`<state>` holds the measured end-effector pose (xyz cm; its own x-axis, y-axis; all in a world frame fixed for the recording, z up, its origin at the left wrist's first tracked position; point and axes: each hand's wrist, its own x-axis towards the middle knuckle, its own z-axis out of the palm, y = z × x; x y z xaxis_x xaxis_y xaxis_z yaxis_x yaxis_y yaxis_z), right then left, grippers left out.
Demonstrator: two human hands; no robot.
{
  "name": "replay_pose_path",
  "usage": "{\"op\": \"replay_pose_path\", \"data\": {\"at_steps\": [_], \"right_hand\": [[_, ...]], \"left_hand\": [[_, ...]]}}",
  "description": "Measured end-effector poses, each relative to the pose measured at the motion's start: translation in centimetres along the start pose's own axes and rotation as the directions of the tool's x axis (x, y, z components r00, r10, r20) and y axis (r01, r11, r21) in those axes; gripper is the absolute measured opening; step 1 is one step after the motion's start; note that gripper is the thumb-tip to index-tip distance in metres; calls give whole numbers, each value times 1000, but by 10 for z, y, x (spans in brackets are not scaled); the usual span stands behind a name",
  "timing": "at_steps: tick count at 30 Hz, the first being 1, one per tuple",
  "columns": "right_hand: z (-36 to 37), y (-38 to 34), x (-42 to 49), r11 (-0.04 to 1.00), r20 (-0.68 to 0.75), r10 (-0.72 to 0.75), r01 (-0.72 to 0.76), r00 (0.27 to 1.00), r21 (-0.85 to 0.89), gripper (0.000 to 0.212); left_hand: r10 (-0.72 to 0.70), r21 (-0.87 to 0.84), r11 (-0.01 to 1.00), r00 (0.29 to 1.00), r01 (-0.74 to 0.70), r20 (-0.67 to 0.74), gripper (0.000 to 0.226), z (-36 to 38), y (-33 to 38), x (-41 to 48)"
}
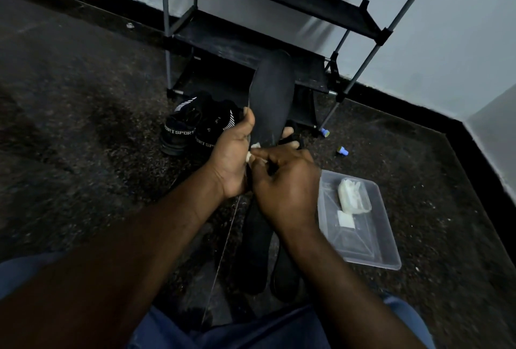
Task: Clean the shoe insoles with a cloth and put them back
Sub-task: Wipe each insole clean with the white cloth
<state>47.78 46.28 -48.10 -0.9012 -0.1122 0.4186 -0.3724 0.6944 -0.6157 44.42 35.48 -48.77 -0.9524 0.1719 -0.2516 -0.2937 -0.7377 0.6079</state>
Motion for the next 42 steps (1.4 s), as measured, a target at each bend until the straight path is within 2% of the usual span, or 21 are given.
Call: {"op": "replay_pose_path", "data": {"at_steps": [4,11,17,22,27,31,34,42], "right_hand": [[3,1,21,997,1,60,-60,998,-52,20],[5,-2,-15,1000,55,-9,8,998,27,21],[-2,0,-36,998,51,-59,57,997,37,18],[1,1,-41,996,3,-81,81,997,25,16],[6,-4,-26,998,-34,-47,46,998,-31,15],[7,-6,-3,996,-22,7,-9,1000,-86,19],[8,-6,10,988,9,-8,9,1000,-157,23],[10,9,27,910,-41,-86,61,995,-411,14]], "left_hand": [[-96,7,995,994,96,45,80,-2,-4,-2],[17,-50,999,999,-19,-30,77,-9,3,4],[46,-184,982,998,-51,-33,78,-9,7,3],[53,-213,975,997,-63,-52,79,-8,6,5],[32,-185,981,995,-50,-97,78,0,4,3],[-39,-39,999,998,37,-56,82,2,-1,-3],[-36,-2,999,998,36,-57,80,-1,1,-1],[83,62,996,966,-70,-247,63,-4,-10,10]]}}
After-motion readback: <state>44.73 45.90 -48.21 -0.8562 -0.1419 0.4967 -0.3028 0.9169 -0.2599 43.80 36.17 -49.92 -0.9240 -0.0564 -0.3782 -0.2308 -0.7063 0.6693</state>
